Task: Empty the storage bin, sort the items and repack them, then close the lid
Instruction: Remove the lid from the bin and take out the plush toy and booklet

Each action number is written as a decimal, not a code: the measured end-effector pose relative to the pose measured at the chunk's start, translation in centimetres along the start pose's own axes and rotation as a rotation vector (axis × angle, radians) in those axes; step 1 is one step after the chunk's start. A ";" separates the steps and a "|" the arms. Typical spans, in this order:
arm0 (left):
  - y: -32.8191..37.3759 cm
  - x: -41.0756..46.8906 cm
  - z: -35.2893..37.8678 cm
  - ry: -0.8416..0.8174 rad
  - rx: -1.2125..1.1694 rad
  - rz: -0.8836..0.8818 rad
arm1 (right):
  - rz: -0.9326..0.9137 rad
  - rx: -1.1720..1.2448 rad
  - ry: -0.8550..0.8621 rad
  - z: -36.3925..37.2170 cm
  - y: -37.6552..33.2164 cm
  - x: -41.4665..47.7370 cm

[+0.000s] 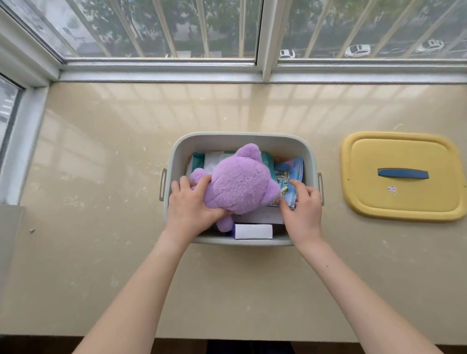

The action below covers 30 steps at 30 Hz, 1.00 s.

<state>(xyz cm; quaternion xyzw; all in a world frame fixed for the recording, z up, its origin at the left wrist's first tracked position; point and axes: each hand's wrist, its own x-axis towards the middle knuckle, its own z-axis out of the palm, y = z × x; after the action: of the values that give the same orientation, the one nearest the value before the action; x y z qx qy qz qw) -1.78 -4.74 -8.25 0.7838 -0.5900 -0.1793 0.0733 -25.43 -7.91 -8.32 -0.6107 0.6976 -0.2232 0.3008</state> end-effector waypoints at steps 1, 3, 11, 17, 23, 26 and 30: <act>0.2 -0.4 0.0 0.013 -0.017 -0.039 | 0.016 0.003 0.001 0.1 -0.1 0.0; 0.5 -1.0 0.2 0.040 -0.046 -0.108 | 0.034 0.000 0.003 0.2 -0.1 0.0; 1.6 -1.4 0.7 -0.047 0.018 -0.083 | 0.090 -0.022 -0.039 0.4 0.4 0.0; 1.8 -1.3 -0.7 0.083 -0.100 -0.087 | 0.146 -0.048 -0.041 0.0 -0.4 0.5; 1.9 -1.8 -3.7 0.139 -0.235 -0.234 | 0.243 0.039 -0.040 -0.8 -2.0 -0.1; 2.0 -3.0 -5.3 0.118 -0.230 -0.250 | 0.249 0.100 0.001 -1.5 -3.0 -1.3; 2.7 -5.8 -8.0 0.097 -0.293 -0.294 | 0.189 0.203 0.066 -4.3 -4.9 -3.8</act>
<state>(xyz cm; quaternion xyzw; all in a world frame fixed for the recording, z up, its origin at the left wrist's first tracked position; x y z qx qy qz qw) -2.68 -0.79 1.20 0.8502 -0.4325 -0.2339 0.1880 -24.59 -5.19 -1.37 -0.5012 0.7354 -0.2833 0.3574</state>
